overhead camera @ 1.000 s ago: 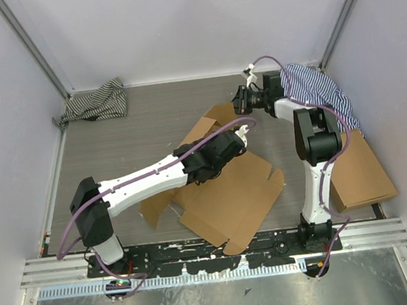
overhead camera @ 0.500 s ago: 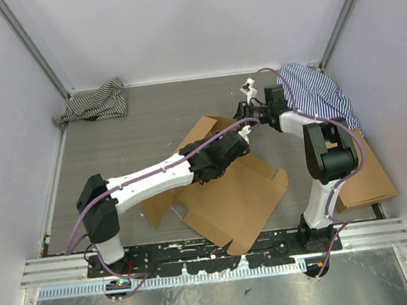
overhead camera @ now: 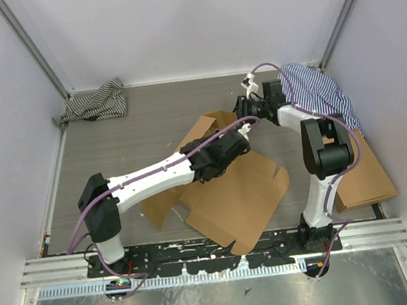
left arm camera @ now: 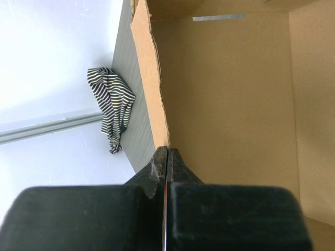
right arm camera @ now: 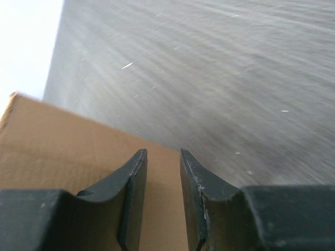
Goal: Fold the paper box
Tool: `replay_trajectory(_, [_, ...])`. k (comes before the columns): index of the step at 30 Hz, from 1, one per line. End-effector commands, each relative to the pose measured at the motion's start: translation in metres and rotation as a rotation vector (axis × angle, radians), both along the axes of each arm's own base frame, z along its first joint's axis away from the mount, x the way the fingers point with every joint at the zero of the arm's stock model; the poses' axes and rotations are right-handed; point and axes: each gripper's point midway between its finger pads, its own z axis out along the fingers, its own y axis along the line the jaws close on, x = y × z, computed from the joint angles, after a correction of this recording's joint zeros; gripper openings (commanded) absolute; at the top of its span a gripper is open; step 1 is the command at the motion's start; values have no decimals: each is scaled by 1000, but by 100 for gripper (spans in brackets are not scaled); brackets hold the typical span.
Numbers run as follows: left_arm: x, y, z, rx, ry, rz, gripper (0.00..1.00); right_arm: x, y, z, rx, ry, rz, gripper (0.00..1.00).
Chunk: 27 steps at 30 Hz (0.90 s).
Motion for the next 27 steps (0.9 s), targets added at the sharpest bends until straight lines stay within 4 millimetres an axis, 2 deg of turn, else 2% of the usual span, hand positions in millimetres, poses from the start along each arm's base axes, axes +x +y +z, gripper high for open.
replay_trajectory(1, [5,-2,2,-6,-9,23,0,50,-39,-3,-206,17,-317,37])
replay_trajectory(3, [5,-2,1,-3,-7,26,0,55,-64,-2,-295,42,-482,35])
replay_trajectory(4, [5,-2,1,-2,-6,27,0,53,-79,7,-332,45,-569,33])
replay_trajectory(8, [7,-1,-4,-4,-10,33,0,29,-110,16,-418,45,-726,29])
replay_trajectory(12, [16,-1,-6,-12,-18,35,0,8,-110,6,-434,82,-692,30])
replay_trajectory(14, [26,-1,-1,-30,-38,39,0,1,-112,-2,-455,110,-692,30])
replay_trajectory(18, [46,2,19,-90,-78,36,0,-16,-111,-12,-449,145,-684,30])
replay_trajectory(22, [63,-3,41,-140,-124,-4,0,-31,-110,-20,-445,169,-668,30])
replay_trajectory(27, [81,-8,58,-199,-136,-32,0,-50,-117,-42,-488,229,-685,30])
